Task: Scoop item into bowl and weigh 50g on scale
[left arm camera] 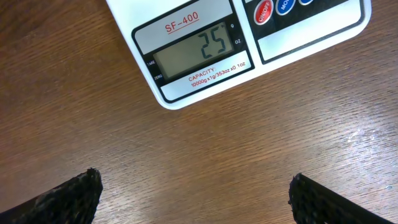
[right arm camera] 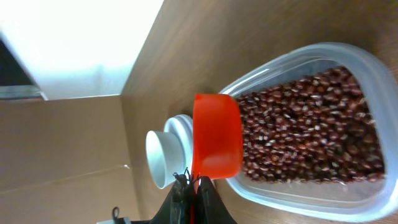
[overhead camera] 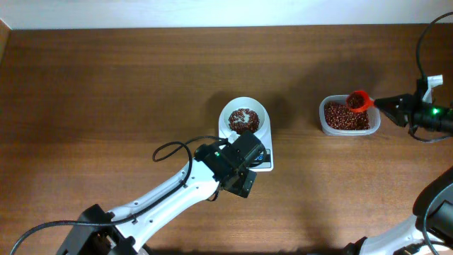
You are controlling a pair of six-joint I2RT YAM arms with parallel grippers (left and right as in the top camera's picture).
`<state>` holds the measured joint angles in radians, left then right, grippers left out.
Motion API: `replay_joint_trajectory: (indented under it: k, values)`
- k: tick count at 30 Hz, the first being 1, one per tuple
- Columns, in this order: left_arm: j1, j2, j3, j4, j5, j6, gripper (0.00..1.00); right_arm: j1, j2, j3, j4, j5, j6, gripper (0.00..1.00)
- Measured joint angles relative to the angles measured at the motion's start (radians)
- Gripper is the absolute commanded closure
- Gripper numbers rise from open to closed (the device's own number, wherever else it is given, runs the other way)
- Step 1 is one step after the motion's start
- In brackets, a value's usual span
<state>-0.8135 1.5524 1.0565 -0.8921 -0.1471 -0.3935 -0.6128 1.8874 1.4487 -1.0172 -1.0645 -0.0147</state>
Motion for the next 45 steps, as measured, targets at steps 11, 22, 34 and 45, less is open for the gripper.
replay_joint_trajectory:
  k: [11, 22, 34, 45]
  values:
    - [0.0, 0.0, 0.0, 0.0, 0.0, 0.0, 0.01, 0.106, 0.0, 0.0, 0.0, -0.158, 0.0, 0.96]
    - [0.0, 0.0, 0.0, 0.0, 0.0, 0.0, 0.01, 0.422, 0.0, 0.0, 0.002, -0.169, 0.0, 0.96]
    - [0.0, 0.0, 0.0, 0.0, 0.0, 0.0, 0.01, 0.636, 0.0, -0.006, 0.179, -0.139, 0.116, 0.96]
    - [0.0, 0.0, 0.0, 0.0, 0.0, 0.0, 0.01, 0.68, 0.0, -0.003, 0.22, 0.027, 0.168, 0.96]
